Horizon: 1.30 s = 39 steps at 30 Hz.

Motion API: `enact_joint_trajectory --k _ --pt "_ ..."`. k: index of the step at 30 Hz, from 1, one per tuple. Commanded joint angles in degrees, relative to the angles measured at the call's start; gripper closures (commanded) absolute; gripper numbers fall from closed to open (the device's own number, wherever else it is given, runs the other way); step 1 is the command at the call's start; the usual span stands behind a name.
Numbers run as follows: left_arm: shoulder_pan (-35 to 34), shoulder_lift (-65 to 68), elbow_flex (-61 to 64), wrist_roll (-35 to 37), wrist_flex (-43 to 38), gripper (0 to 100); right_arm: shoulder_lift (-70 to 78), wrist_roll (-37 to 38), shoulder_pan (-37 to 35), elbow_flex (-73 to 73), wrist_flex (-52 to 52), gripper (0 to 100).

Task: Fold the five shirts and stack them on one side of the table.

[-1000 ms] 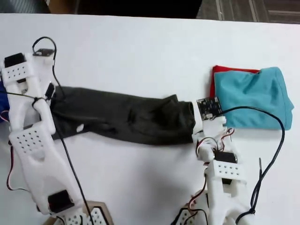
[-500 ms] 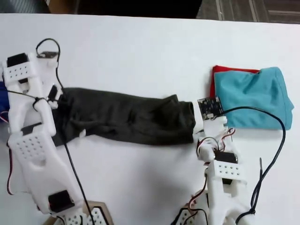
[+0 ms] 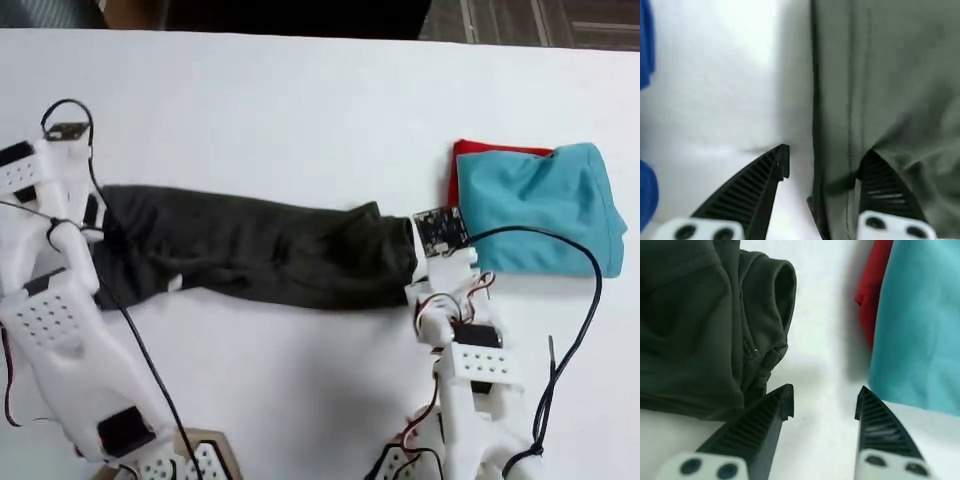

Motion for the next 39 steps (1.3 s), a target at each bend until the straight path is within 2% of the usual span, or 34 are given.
enact_joint_trajectory --k 1,7,11,17,18,23,28,31,39 --pt "-0.88 1.58 -0.04 0.53 -2.90 76 -1.71 0.00 -0.22 -0.35 -1.19 79.0" --pt "1.14 5.45 -0.22 0.44 -1.23 76 -1.71 0.00 -0.13 -0.35 -1.19 79.0" --pt "2.81 5.45 -2.07 -4.66 4.48 77 -1.71 0.00 -0.04 -0.35 -1.19 79.0" --pt "5.27 5.63 -5.76 -8.44 12.84 97 -1.71 0.00 -0.04 -0.26 -1.19 79.0" --pt "5.36 5.63 -5.76 -8.44 13.36 98 -1.71 0.00 -0.04 -0.26 -1.19 79.0" --pt "3.52 4.92 -6.20 -8.62 14.24 98 -1.80 -0.09 0.04 -0.26 -1.19 79.0" --pt "-0.97 4.13 -17.01 -8.62 19.08 98 -2.24 -0.44 0.66 -0.18 -1.01 79.0" --pt "-3.34 2.73 -21.23 -8.62 19.08 98 -2.24 -0.62 2.77 -0.26 -1.01 79.0" --pt "-1.93 -2.11 -20.26 -8.62 19.34 98 -2.24 -0.62 2.77 -0.26 -1.10 79.0"
